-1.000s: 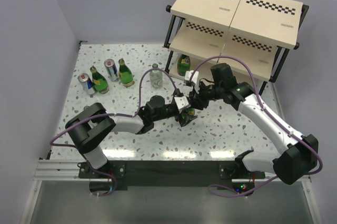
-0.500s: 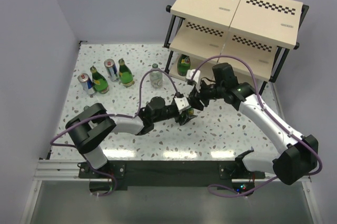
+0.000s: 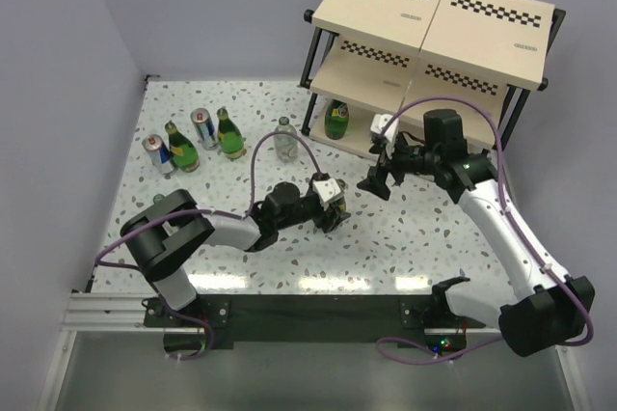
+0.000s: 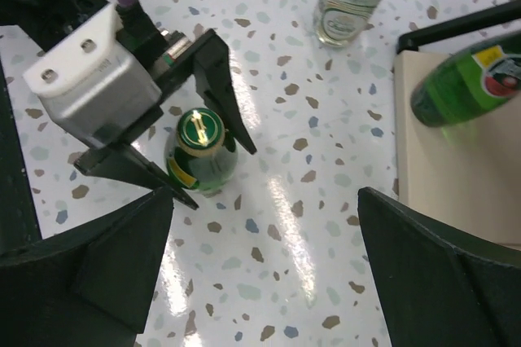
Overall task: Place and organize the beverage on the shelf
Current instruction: Pick up the drink from the center of the board.
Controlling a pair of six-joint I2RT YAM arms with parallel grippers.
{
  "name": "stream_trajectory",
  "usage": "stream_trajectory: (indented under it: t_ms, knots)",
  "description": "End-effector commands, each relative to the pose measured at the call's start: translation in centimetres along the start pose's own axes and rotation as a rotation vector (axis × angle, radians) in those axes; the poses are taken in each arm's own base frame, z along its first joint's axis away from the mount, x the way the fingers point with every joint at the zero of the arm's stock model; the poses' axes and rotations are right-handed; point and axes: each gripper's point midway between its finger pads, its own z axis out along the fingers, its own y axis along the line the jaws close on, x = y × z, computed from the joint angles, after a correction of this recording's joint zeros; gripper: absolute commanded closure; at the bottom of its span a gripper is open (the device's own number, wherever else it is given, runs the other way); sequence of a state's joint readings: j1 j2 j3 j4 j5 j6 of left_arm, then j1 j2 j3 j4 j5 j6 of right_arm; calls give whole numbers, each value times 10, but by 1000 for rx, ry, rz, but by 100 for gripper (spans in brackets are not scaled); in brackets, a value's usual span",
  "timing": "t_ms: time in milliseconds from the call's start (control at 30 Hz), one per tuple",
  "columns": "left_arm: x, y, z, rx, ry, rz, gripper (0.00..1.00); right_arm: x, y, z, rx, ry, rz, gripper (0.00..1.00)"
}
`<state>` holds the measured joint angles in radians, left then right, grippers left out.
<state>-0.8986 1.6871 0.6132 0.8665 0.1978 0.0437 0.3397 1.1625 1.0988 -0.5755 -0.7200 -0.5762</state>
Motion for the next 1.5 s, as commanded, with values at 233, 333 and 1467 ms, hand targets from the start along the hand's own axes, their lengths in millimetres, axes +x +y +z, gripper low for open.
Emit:
stream_trajectory:
  t_ms: [233,333,1467]
  knots:
    - [-112,48,33,-93,-345,-33,100,-16,-41,-42,197,-46,26,1]
    - [-120,60,46,-108,-360,-44,100,-15,-47,-48,224,-46,40,1]
    - [-143,147,121,-282,-403,-53,100,-10,-85,-68,434,-18,157,1]
